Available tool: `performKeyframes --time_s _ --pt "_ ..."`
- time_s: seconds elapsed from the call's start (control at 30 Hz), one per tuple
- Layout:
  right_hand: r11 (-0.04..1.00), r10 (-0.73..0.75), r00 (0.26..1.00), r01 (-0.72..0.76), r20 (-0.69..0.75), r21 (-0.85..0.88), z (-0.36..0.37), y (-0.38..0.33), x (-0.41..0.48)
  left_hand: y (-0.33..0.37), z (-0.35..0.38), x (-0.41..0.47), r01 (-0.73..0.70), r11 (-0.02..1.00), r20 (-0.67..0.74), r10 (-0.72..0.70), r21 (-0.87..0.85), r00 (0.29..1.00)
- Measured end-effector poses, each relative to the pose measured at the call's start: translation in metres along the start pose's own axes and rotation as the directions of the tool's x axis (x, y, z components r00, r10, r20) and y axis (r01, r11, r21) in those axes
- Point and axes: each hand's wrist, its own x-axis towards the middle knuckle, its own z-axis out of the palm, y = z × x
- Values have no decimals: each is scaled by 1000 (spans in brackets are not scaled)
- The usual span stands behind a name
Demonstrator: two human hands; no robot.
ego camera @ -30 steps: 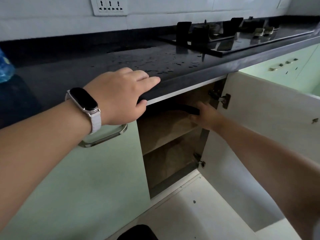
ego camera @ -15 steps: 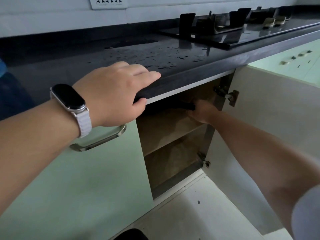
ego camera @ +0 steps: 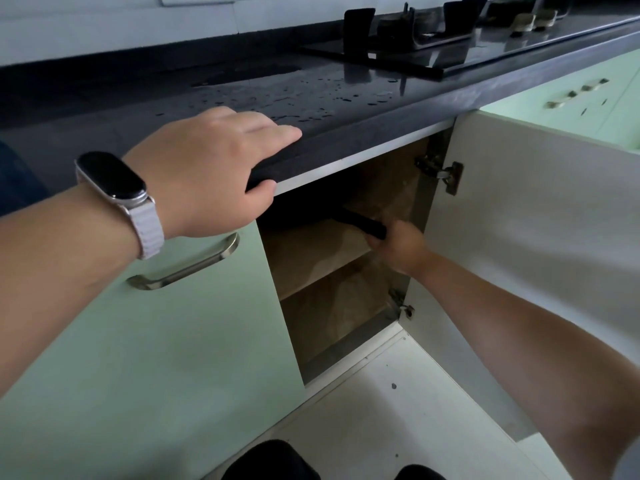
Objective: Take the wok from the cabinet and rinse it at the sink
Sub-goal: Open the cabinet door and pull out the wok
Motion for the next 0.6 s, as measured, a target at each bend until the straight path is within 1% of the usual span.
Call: performKeyframes --time_s 0.13,0.3,0.4,0.5,0.6 --pt "998 38 999 -38 14 58 2 10 -25 0 1 0 26 1000 7 -26 3 1000" --pt "966 74 996 -86 58 246 5 21 -53 2 1 0 21 1000 18 -21 2 1000" --pt "955 71 995 -86 65 285 10 25 -70 2 1 -1 15 1000 14 -15 8 1000" --pt "943 104 992 -122 76 309 16 29 -83 1 1 0 11 1000 16 -11 11 1000" --pt "925 104 983 -151 149 348 17 33 -85 -2 3 0 14 1000 8 -14 7 1000"
